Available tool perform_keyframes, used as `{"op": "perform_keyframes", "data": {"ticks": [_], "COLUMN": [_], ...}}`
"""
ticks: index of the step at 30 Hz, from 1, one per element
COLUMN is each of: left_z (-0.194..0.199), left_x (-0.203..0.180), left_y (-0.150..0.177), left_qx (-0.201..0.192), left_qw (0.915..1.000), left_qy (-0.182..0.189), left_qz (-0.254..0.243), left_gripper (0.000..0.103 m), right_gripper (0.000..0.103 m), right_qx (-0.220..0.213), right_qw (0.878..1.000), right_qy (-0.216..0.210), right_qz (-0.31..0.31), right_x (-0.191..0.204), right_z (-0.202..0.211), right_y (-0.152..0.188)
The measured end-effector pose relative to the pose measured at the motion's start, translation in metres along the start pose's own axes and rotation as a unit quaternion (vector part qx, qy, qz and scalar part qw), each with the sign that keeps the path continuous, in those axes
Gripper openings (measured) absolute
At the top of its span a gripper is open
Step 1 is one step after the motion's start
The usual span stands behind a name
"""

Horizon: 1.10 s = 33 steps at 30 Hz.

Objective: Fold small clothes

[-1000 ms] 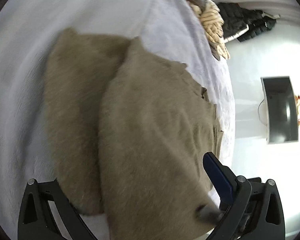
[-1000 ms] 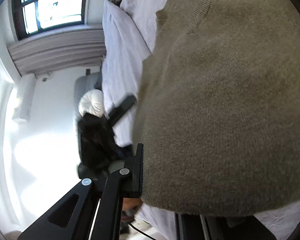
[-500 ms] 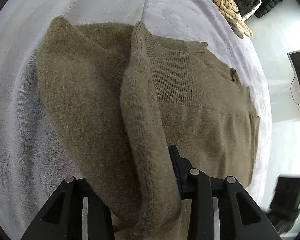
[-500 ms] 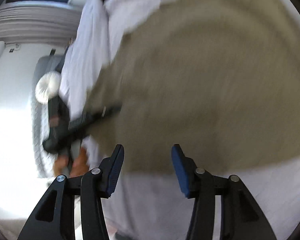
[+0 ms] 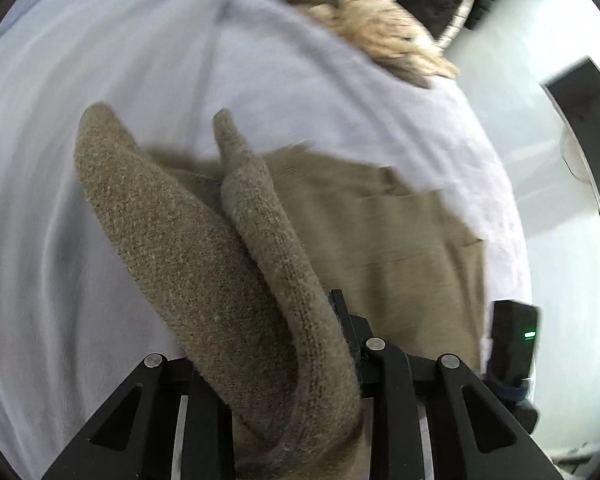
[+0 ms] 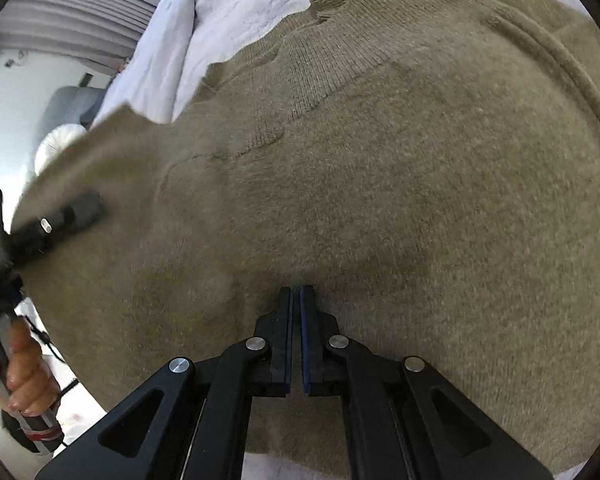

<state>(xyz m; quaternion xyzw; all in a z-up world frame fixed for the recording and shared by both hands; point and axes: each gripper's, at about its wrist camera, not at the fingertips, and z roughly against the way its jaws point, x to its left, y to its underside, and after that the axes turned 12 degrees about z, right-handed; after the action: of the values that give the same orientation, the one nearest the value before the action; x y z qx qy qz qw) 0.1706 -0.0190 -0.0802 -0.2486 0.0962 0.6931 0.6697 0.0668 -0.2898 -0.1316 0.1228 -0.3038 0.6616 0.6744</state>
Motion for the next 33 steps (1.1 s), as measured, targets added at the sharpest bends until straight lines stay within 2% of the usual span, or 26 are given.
{"op": "perform_keyframes", "data": {"ticks": [3, 6, 9, 12, 13, 14, 15, 18, 21, 22, 23, 25, 26, 27, 29, 31, 33], "left_z": [0.006, -0.002, -0.028, -0.063, -0.082, -0.093, -0.105, -0.118, -0.102, -0.092, -0.082, -0.053, -0.041, -0.035, -0.032, -0.034, -0.04], "left_x": [-0.055, -0.11, -0.168, -0.207, -0.217, -0.219, -0.221, -0.223, -0.218, -0.216, -0.213, -0.201, -0.193, -0.187, -0.167, -0.138, -0.114], "left_y": [0.002, 0.01, 0.032, 0.051, 0.06, 0.065, 0.069, 0.079, 0.08, 0.08, 0.078, 0.073, 0.07, 0.067, 0.052, 0.042, 0.036], "left_qx": [-0.022, -0.033, -0.023, -0.012, -0.003, 0.006, 0.016, 0.05, 0.046, 0.036, 0.024, -0.026, -0.039, -0.044, -0.057, -0.058, -0.047], "left_qw": [0.9978, 0.9908, 0.9793, 0.9723, 0.9697, 0.9687, 0.9688, 0.9734, 0.9758, 0.9761, 0.9768, 0.979, 0.9794, 0.9802, 0.9843, 0.9878, 0.9905], "left_qy": [-0.016, -0.032, -0.037, -0.051, -0.062, -0.066, -0.065, -0.035, -0.008, -0.007, -0.006, 0.006, 0.008, 0.006, -0.019, -0.051, -0.077], "left_qz": [-0.061, -0.128, -0.198, -0.228, -0.236, -0.239, -0.239, -0.221, -0.214, -0.214, -0.212, -0.202, -0.198, -0.193, -0.166, -0.135, -0.104], "left_gripper": [0.028, 0.028, 0.028, 0.029, 0.034, 0.05, 0.054, 0.055, 0.055, 0.069, 0.09, 0.094, 0.094, 0.094, 0.094, 0.094, 0.094], "right_gripper": [0.004, 0.004, 0.004, 0.005, 0.005, 0.005, 0.005, 0.005, 0.005, 0.005, 0.005, 0.013, 0.026, 0.047, 0.072, 0.074, 0.074], "right_qx": [-0.016, -0.059, -0.093, -0.114, -0.115, -0.113, -0.111, -0.115, -0.127, -0.132, -0.144, -0.173, -0.185, -0.197, -0.227, -0.242, -0.226], "right_qw": [0.999, 0.996, 0.991, 0.983, 0.981, 0.979, 0.977, 0.972, 0.967, 0.965, 0.959, 0.94, 0.93, 0.92, 0.9, 0.885, 0.889], "right_qy": [-0.033, -0.044, -0.039, -0.035, -0.036, -0.035, -0.038, -0.061, -0.08, -0.089, -0.104, -0.148, -0.168, -0.186, -0.223, -0.258, -0.266], "right_qz": [-0.016, -0.047, -0.092, -0.138, -0.154, -0.166, -0.177, -0.193, -0.204, -0.21, -0.221, -0.256, -0.269, -0.283, -0.299, -0.303, -0.296], "right_x": [-0.01, -0.032, -0.06, -0.091, -0.102, -0.11, -0.115, -0.128, -0.133, -0.141, -0.145, -0.157, -0.162, -0.17, -0.172, -0.175, -0.176], "right_z": [0.016, 0.047, 0.076, 0.097, 0.1, 0.1, 0.1, 0.099, 0.099, 0.103, 0.102, 0.107, 0.109, 0.112, 0.117, 0.12, 0.118], "right_y": [0.008, 0.024, 0.043, 0.065, 0.073, 0.079, 0.084, 0.096, 0.097, 0.101, 0.101, 0.102, 0.104, 0.108, 0.115, 0.111, 0.1]}}
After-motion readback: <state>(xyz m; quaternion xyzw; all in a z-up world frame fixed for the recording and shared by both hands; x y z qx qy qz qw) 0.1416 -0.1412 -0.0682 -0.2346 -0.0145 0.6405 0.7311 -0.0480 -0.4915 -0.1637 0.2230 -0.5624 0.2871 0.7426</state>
